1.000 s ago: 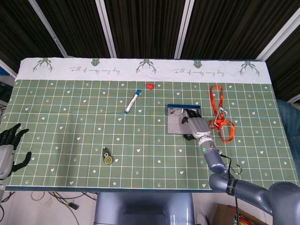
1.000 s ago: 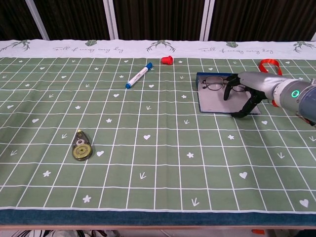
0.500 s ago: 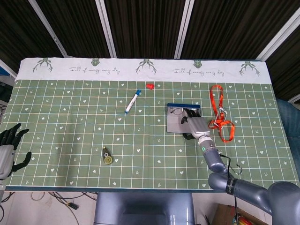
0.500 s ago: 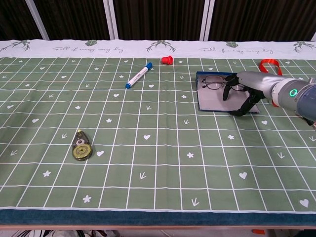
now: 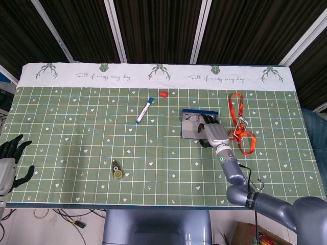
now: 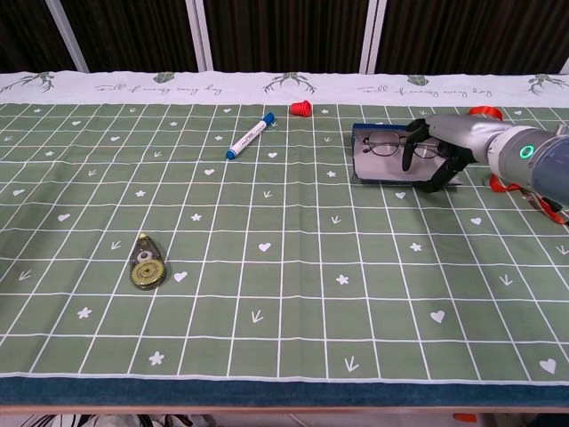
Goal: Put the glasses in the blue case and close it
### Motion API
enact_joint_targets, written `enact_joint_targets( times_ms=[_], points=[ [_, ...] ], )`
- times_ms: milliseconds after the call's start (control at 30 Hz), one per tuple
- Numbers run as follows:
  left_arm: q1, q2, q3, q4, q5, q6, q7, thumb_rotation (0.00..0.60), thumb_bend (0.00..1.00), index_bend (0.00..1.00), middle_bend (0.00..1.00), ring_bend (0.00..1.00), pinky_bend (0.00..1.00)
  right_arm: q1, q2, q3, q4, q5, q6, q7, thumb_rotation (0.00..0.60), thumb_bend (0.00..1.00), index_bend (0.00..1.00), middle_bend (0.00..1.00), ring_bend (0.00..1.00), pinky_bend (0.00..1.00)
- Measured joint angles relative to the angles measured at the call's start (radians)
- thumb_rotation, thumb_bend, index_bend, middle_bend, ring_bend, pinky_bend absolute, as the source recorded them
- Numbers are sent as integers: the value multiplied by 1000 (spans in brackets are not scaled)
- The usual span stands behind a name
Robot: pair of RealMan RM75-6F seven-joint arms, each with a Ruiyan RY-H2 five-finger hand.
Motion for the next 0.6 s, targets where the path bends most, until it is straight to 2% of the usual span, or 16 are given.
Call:
enact_joint_targets(
  times_ms=[300, 600],
  points=[
    [-1, 1, 0, -1, 0, -1, 0, 600, 404, 147, 7, 0, 0, 25, -13, 21, 54, 23, -19, -4, 600, 449, 434, 6, 18, 175],
    [0, 1, 1, 1, 3, 0, -3, 600, 403, 151, 7, 0, 0, 50, -50, 52, 145, 3, -29, 53, 600, 457, 444, 6, 18, 175]
  ],
)
